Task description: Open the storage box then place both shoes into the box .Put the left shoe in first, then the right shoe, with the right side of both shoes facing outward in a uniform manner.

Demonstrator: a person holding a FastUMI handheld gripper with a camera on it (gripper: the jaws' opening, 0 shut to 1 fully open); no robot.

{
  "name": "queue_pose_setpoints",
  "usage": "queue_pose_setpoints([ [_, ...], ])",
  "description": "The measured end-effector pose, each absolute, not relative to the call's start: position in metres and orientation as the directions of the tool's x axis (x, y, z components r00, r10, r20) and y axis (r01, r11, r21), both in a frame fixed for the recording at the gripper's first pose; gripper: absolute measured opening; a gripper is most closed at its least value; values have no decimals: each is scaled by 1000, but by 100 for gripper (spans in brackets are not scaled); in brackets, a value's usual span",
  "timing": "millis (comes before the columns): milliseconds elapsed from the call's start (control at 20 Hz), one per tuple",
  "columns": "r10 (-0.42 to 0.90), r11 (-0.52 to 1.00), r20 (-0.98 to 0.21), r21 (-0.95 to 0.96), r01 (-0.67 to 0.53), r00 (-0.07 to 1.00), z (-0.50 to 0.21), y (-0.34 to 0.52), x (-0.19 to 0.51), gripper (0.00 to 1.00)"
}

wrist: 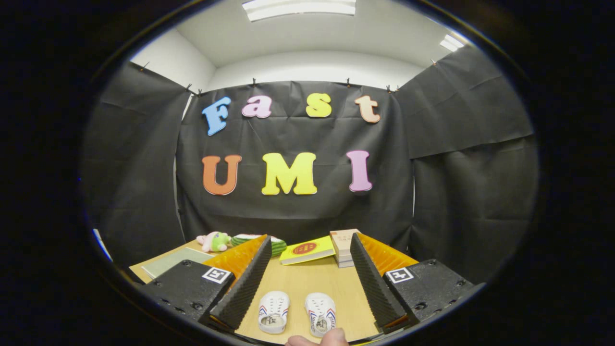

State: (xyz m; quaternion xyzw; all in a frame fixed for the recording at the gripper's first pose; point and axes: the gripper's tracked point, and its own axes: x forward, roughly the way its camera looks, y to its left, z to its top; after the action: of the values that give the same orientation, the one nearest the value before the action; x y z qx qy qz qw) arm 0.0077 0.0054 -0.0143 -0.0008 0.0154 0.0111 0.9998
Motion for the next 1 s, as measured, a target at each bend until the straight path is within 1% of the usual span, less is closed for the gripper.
queue_pose_setpoints([
  [150,34,999,-41,9,-34,999,-16,10,12,100],
  [400,92,995,-82,33,-90,992,-27,24,17,100],
  [600,170,984,-107,77,-163,980,-36,43,23,100],
  [700,211,975,-134,95,-200,968,-45,54,24,100],
  [850,259,966,-193,74,-249,946,-65,69,31,100],
  [1000,361,932,-247,131,-338,899,-89,101,38,100],
])
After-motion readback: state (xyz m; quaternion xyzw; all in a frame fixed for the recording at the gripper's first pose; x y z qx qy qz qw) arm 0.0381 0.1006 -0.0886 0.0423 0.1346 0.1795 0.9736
